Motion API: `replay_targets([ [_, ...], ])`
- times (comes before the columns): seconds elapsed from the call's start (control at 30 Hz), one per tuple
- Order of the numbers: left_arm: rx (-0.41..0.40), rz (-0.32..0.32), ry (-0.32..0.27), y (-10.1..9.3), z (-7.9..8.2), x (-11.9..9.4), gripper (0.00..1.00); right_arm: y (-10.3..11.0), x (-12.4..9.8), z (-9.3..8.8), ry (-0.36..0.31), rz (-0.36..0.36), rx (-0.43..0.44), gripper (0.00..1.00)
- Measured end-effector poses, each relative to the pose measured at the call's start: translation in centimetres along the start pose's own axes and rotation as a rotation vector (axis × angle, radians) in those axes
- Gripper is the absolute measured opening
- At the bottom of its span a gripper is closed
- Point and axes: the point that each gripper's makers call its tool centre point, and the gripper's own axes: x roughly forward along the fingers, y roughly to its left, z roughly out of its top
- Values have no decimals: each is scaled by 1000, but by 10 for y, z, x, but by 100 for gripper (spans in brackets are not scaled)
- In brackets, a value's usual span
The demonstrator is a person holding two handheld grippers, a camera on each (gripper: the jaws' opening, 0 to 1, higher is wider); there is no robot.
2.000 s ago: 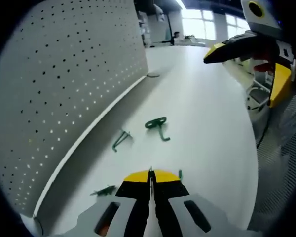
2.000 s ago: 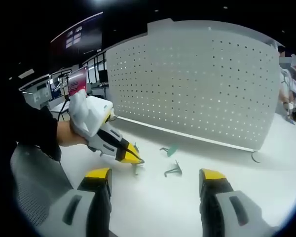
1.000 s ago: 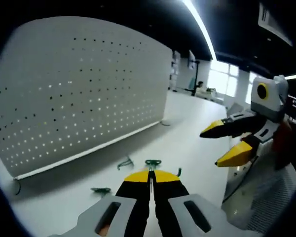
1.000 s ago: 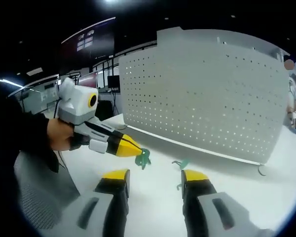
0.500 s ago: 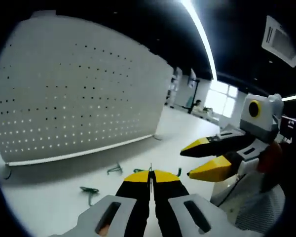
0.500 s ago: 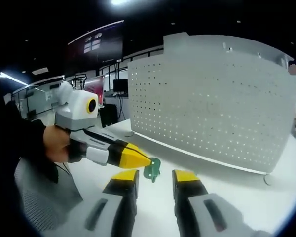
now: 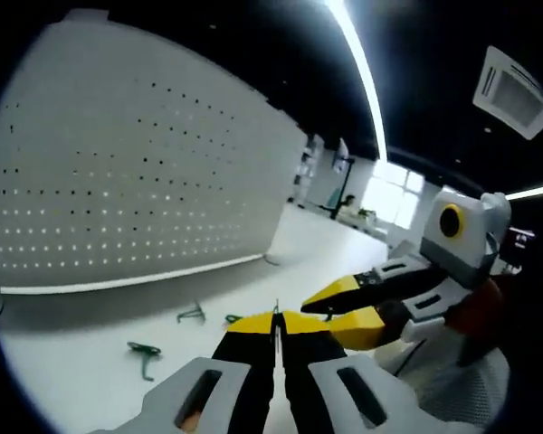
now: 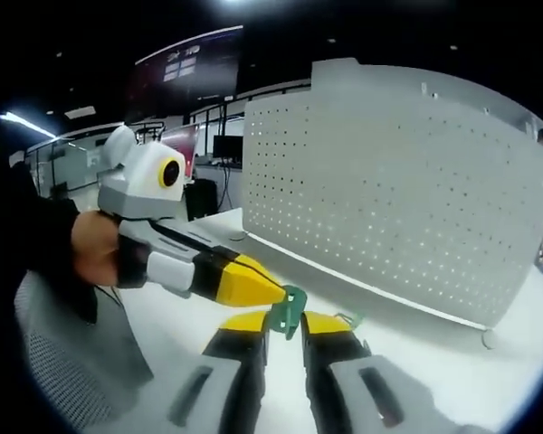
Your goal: Insert the hook assembly into the mounting plate slot until the hook locks in place.
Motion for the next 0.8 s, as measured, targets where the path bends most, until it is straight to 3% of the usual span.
replay_targets([
  [0.2, -12, -19, -5, -5, 0, 1, 1, -2, 0, -1, 4, -8, -20, 5],
  [0.8, -29, -45, -4, -13, -1, 3, 1, -5, 1, -7, 26, -21, -40, 2],
])
